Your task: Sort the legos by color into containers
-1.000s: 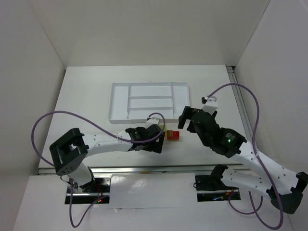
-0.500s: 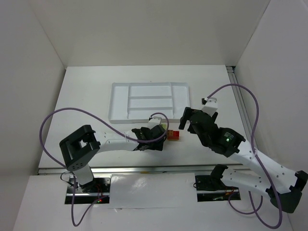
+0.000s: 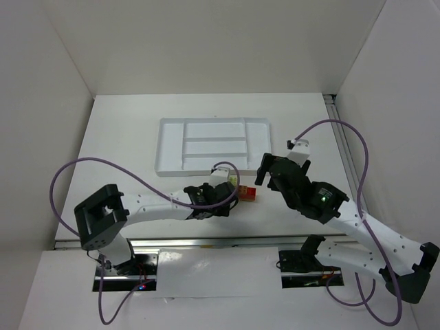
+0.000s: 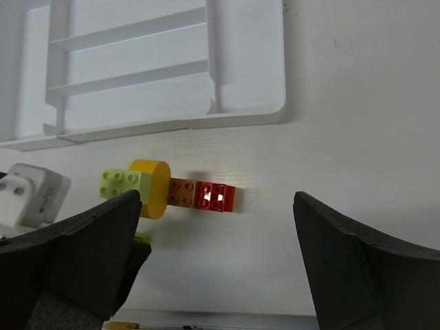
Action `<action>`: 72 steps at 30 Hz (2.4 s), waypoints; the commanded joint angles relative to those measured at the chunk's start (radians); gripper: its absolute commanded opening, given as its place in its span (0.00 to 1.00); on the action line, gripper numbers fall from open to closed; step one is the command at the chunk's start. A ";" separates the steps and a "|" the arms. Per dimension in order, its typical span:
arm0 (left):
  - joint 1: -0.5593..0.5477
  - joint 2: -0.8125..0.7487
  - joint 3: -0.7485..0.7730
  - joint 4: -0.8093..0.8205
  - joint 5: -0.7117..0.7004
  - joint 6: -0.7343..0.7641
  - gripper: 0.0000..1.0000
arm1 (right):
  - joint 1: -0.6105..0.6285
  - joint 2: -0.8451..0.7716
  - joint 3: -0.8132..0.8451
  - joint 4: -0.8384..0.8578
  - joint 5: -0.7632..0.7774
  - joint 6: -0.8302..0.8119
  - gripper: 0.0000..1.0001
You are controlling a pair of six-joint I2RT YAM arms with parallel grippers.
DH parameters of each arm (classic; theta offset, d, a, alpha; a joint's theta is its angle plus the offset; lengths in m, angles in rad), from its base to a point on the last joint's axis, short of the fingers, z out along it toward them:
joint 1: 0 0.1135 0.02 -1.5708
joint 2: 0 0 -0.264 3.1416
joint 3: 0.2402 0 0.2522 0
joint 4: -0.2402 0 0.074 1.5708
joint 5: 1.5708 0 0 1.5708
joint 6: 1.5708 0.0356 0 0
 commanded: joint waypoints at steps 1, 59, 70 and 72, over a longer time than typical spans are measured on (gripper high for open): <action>-0.019 -0.081 -0.014 -0.049 -0.029 -0.022 0.48 | 0.004 -0.016 0.009 -0.026 0.036 0.025 0.99; 0.713 0.145 0.630 -0.193 0.170 0.323 0.90 | -0.156 0.271 0.101 0.246 -0.159 -0.293 1.00; 0.575 -0.185 0.047 -0.044 0.482 0.425 0.90 | -0.058 0.372 0.188 0.117 -0.460 -0.514 1.00; 0.587 -0.225 0.020 -0.061 0.467 0.403 0.90 | -0.030 0.426 0.210 0.106 -0.441 -0.559 0.97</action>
